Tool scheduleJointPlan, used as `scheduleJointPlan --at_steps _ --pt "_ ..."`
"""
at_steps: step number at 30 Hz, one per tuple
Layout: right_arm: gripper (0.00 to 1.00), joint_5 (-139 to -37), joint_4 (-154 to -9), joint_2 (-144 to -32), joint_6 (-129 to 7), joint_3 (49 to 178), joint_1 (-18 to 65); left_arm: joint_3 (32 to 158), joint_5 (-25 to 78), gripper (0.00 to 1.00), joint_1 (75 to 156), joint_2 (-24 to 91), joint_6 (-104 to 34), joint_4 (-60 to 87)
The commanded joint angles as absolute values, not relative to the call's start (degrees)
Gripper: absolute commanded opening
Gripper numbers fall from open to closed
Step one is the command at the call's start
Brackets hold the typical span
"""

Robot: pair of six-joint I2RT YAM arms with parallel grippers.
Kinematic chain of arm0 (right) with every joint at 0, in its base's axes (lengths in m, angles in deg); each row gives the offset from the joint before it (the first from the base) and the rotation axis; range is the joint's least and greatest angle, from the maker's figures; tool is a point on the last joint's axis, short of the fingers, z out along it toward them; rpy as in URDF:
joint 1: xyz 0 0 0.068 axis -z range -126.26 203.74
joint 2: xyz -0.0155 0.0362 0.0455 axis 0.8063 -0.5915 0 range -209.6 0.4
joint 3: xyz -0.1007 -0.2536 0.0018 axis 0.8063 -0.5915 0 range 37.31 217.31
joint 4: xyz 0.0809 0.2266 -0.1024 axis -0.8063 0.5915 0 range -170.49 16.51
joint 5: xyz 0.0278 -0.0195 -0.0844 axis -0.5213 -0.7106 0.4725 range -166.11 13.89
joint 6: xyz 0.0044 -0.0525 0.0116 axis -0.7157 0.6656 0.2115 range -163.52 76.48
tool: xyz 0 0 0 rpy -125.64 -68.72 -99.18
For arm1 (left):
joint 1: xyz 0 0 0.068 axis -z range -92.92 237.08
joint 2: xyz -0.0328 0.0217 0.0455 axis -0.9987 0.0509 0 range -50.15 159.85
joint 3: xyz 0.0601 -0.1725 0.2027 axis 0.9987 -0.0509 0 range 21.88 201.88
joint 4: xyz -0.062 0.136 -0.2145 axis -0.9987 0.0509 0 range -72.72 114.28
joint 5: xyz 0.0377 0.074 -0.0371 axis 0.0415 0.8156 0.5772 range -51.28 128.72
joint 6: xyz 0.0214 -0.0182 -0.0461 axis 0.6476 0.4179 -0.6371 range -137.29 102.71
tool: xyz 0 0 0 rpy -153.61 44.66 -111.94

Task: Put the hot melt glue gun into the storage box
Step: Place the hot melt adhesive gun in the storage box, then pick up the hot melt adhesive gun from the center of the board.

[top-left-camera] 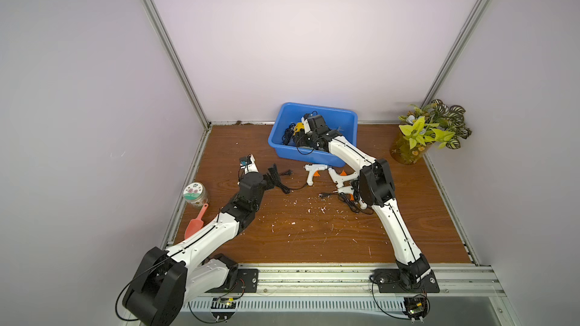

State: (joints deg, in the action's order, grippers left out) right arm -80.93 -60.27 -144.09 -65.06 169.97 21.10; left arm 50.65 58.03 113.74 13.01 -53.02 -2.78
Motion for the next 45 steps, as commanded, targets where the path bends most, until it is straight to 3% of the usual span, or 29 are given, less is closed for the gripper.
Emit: scheduleJointPlan --at_steps 1,12,20,35,45 --pt "0.81 -80.7 -60.2 -133.6 -63.3 168.5 20.6 50.2 59.9 0.99 113.4 11.2 -54.5 -2.7" --pt "0.84 -73.5 -76.1 -104.4 -62.6 127.6 20.2 48.2 54.9 0.99 113.4 11.2 -53.5 -4.8" --pt "0.99 -62.9 -83.0 -84.2 -63.9 100.8 21.1 54.2 51.8 0.99 116.3 20.8 -52.3 -2.5" --pt "0.99 -50.5 -84.4 -60.5 -63.9 73.6 23.5 68.8 45.8 0.99 123.5 42.2 -49.8 -0.1" --pt "0.99 -40.5 -81.2 -53.4 -67.1 69.0 25.1 80.5 48.8 0.93 128.2 53.9 -45.8 8.7"
